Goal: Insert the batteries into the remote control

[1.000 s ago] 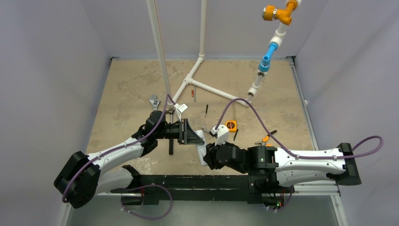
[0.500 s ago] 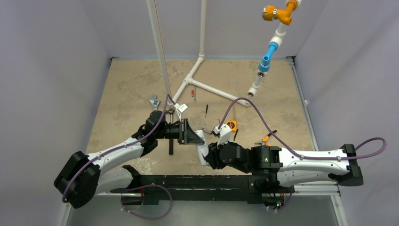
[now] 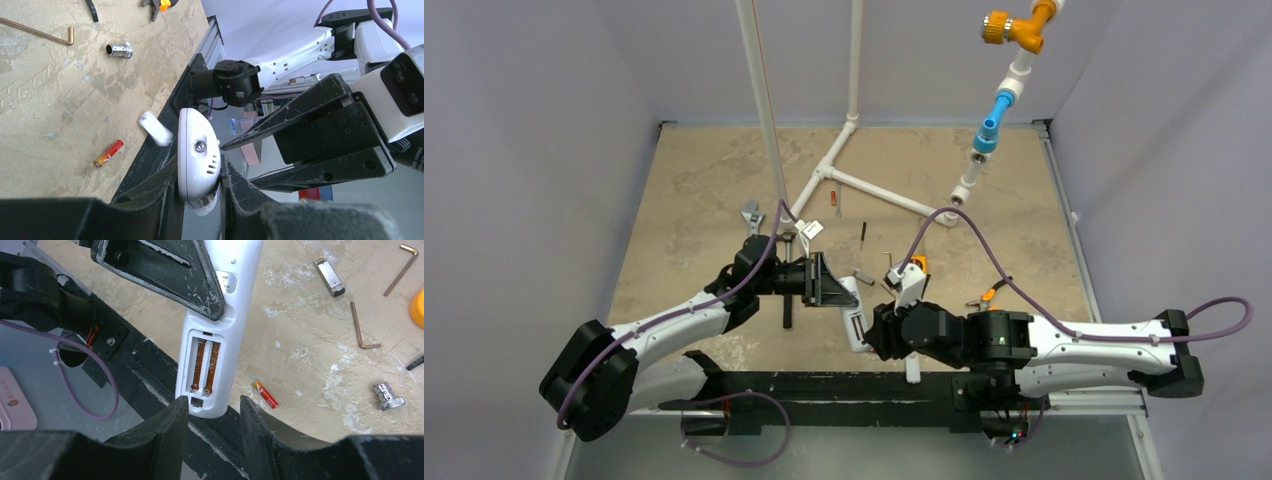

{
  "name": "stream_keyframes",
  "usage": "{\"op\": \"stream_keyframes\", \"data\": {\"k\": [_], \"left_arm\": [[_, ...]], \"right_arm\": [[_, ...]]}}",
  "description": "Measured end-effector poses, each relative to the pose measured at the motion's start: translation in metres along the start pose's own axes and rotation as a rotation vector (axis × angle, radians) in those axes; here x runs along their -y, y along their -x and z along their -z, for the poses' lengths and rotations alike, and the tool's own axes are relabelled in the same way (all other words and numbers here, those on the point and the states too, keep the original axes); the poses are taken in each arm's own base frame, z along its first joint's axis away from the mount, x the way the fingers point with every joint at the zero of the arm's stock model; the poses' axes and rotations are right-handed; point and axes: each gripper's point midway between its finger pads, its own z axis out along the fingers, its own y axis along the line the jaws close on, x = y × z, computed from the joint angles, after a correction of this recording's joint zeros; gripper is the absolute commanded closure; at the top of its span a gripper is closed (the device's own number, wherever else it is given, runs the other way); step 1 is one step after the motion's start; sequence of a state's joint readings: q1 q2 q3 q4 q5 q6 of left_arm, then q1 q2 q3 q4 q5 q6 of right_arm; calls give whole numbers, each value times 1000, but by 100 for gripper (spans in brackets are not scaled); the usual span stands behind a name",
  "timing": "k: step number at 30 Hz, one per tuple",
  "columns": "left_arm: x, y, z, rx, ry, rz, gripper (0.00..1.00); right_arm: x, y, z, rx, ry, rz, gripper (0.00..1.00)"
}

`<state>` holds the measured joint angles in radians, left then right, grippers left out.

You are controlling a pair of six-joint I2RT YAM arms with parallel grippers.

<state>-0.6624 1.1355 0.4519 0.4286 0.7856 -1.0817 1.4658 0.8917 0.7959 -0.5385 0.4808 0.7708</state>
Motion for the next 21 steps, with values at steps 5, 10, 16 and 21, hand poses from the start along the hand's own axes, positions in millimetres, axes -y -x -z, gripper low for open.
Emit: {"op": "stream_keyframes", "data": {"k": [5, 10, 16, 21], "left_arm": [[-1, 0, 0, -1, 2, 2, 100], [-1, 0, 0, -1, 3, 3, 100], [-3, 0, -1, 1, 9, 6, 100], [-6, -1, -2, -4, 16, 15, 100]], "right_arm": [[9, -4, -1, -9, -44, 11, 56], [34, -8, 4, -7, -153, -14, 55], [79, -25, 26, -35, -329, -156, 46], [106, -70, 28, -127, -406, -259, 48]]}}
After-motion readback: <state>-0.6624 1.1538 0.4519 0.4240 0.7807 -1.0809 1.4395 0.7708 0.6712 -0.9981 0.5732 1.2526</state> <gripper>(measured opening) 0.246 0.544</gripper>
